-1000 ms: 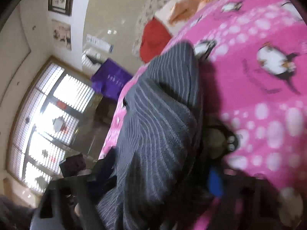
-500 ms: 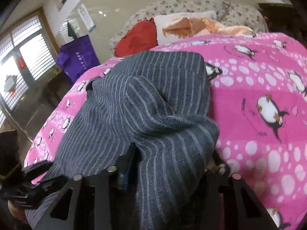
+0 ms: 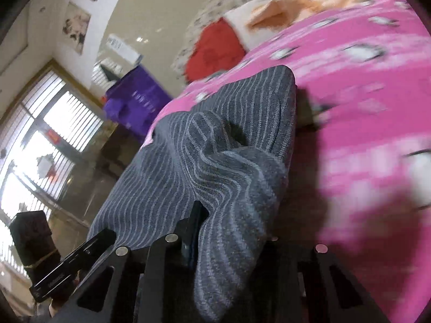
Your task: Fold large clothes
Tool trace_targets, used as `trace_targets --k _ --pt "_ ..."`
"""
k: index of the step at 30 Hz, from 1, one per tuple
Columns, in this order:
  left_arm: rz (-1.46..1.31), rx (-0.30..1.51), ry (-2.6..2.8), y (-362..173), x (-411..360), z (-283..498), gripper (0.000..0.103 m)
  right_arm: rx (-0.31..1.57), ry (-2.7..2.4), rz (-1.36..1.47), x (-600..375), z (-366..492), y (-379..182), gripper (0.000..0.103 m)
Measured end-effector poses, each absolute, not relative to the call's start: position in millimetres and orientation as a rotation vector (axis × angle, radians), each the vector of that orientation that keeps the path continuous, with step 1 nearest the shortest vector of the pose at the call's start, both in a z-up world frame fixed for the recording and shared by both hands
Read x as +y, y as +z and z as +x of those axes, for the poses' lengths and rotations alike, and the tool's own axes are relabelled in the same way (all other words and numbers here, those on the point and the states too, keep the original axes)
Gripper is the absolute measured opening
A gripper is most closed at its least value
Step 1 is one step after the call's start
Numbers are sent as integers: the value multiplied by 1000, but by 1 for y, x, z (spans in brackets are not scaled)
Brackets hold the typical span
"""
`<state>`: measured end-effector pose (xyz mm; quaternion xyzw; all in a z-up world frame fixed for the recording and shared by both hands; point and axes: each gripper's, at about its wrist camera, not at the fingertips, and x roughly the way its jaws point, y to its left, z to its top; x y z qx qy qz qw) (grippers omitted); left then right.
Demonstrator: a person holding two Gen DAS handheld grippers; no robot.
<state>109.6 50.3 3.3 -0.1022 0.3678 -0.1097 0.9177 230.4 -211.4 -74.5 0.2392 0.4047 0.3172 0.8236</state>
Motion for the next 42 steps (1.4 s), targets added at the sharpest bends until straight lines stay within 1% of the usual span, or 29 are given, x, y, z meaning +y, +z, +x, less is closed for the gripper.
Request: trace_targets --k 1,3,4,5,6,10,12,13,14,16,18,21,23,25,29,35,42 --pt "-222 791 -221 -4 58 112 29 868 678 501 -200 231 -77 26" --pt "-225 881 -227 -25 65 123 36 866 640 460 -191 233 -81 31" --pt "-222 885 -232 -29 65 125 44 878 624 472 -193 234 -83 32" --pt "-213 870 -237 -29 65 123 47 900 607 474 -196 233 -81 39" --pt "-202 853 -234 -26 64 121 47 918 586 456 -198 233 -78 42" --pt "-176 838 -205 -12 66 103 47 905 507 362 -218 214 -45 42" --pt "-143 821 -148 -4 70 86 51 885 458 299 -229 194 -25 42" --pt "-124 818 -117 -1 71 79 63 886 417 250 -229 186 -16 42" --pt "-103 812 -88 3 70 71 71 872 378 183 -228 172 -5 42" --pt "-101 815 -76 6 68 51 71 812 318 73 -222 141 14 42" --pt "-99 847 -75 7 61 40 71 759 288 32 -224 111 22 43" --pt "-61 835 -30 6 52 23 72 783 286 -8 -217 72 20 43" --pt "-37 826 -1 5 51 16 82 806 242 -57 -208 56 12 43" --pt "-38 831 14 5 53 14 82 823 219 -105 -198 39 -1 43" --pt "-31 854 35 8 52 13 82 867 263 -106 -192 22 -18 43" --pt "-8 831 43 16 42 3 83 821 267 -119 -187 2 -9 43" --pt "-55 808 14 30 40 -7 83 791 250 -96 -194 -10 3 43"
